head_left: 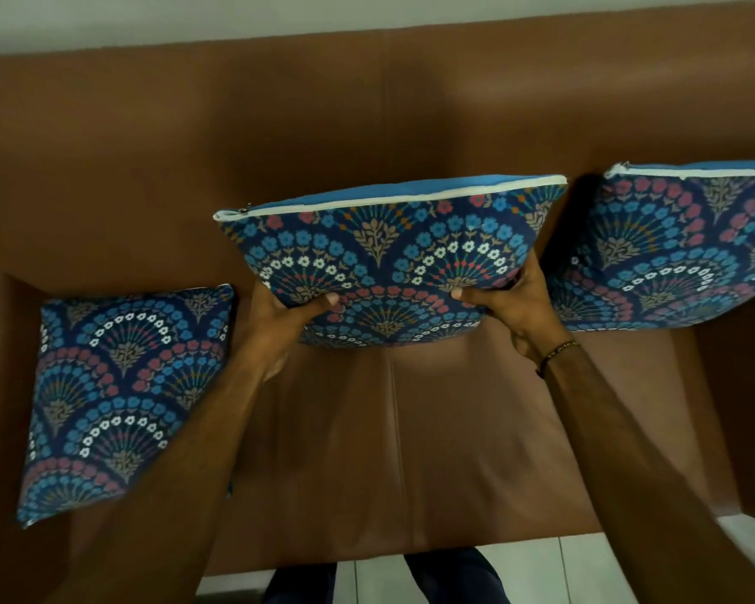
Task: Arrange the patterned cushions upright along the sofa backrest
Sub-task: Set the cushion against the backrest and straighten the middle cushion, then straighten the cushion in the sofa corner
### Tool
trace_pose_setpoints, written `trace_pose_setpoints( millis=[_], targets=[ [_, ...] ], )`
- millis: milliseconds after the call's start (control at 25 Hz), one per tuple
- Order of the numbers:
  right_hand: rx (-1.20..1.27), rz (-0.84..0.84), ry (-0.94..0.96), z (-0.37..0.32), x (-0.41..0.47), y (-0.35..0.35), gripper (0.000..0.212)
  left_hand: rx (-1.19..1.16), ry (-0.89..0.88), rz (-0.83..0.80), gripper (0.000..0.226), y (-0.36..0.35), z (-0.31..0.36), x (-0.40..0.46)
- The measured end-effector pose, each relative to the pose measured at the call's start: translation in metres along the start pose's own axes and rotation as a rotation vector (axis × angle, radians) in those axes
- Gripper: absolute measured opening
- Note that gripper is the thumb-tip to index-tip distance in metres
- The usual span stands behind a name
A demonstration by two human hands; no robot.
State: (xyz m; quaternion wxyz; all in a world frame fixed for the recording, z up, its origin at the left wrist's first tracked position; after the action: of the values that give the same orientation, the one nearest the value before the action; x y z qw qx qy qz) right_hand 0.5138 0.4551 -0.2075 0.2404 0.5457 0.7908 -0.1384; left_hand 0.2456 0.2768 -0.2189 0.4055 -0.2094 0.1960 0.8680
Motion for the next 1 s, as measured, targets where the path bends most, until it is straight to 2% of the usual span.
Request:
trace_pose_setpoints(
  millis=[40, 120, 200, 320, 400, 440, 480, 520, 600, 640, 720, 760, 840, 880, 1000],
  targets=[
    [-0.023, 0.009, -0.003, 0.004, -0.001, 0.000, 0.088, 0.032, -0.014, 0.010, 0.070, -0.006, 0.001, -0.004],
    [-0.053, 0.036, -0.033, 0.013, -0.009, -0.008, 0.073, 0.106, -0.061, 0.034, 0.078, -0.012, 0.005, -0.011],
    [-0.071, 0.057, -0.197, 0.035, -0.026, -0.029, 0.060, 0.272, -0.106, 0.017, 0.088, -0.002, -0.004, -0.011],
    [-0.233, 0.055, -0.550, 0.079, -0.057, -0.081, 0.059, 0.808, -0.032, 0.106, 0.092, 0.067, -0.050, -0.003],
    [-0.233, -0.060, -0.575, 0.094, -0.070, -0.137, 0.029, 0.930, 0.030, 0.233, 0.087, 0.139, -0.079, 0.002],
    [-0.236, -0.144, -0.591, 0.099, -0.078, -0.172, 0.011, 0.910, 0.072, 0.302, 0.089, 0.176, -0.086, 0.000],
    [-0.224, -0.233, -0.630, 0.105, -0.087, -0.208, 0.010, 0.876, 0.118, 0.357, 0.093, 0.208, -0.089, -0.004],
    [-0.235, -0.327, -0.683, 0.112, -0.095, -0.249, 0.027, 0.845, 0.170, 0.387, 0.098, 0.240, -0.094, -0.003],
    [-0.306, -0.416, -0.750, 0.118, -0.104, -0.310, 0.080, 0.802, 0.266, 0.366, 0.114, 0.284, -0.099, 0.005],
    [-0.326, -0.451, -0.752, 0.117, -0.106, -0.339, 0.091, 0.755, 0.321, 0.355, 0.125, 0.304, -0.105, 0.013],
    [-0.298, -0.528, -0.672, 0.116, -0.100, -0.393, 0.087, 0.546, 0.444, 0.356, 0.147, 0.340, -0.124, 0.028],
    [-0.276, -0.531, -0.623, 0.119, -0.094, -0.413, 0.091, 0.416, 0.483, 0.347, 0.154, 0.355, -0.135, 0.035],
    [-0.293, -0.524, -0.587, 0.136, -0.082, -0.435, 0.117, 0.205, 0.499, 0.302, 0.159, 0.371, -0.149, 0.043],
    [-0.295, -0.528, -0.579, 0.153, -0.074, -0.438, 0.117, 0.144, 0.483, 0.283, 0.156, 0.375, -0.152, 0.045],
    [-0.293, -0.425, -0.466, 0.139, -0.085, -0.437, 0.080, 0.040, 0.369, 0.274, 0.129, 0.378, -0.146, 0.042]
  ],
)
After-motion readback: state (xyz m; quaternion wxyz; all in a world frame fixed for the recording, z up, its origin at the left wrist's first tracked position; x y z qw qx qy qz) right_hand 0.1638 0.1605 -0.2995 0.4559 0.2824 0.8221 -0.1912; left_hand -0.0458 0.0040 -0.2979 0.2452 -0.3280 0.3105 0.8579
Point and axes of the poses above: each hand's wrist, its own x-axis towards the middle knuckle, its own y-axis out of the back of the hand, z = x × y, the point moved 5 cm from there along x, towards the middle knuckle, and after that the axes turned 3 degrees about x, right-handed, at the moved point
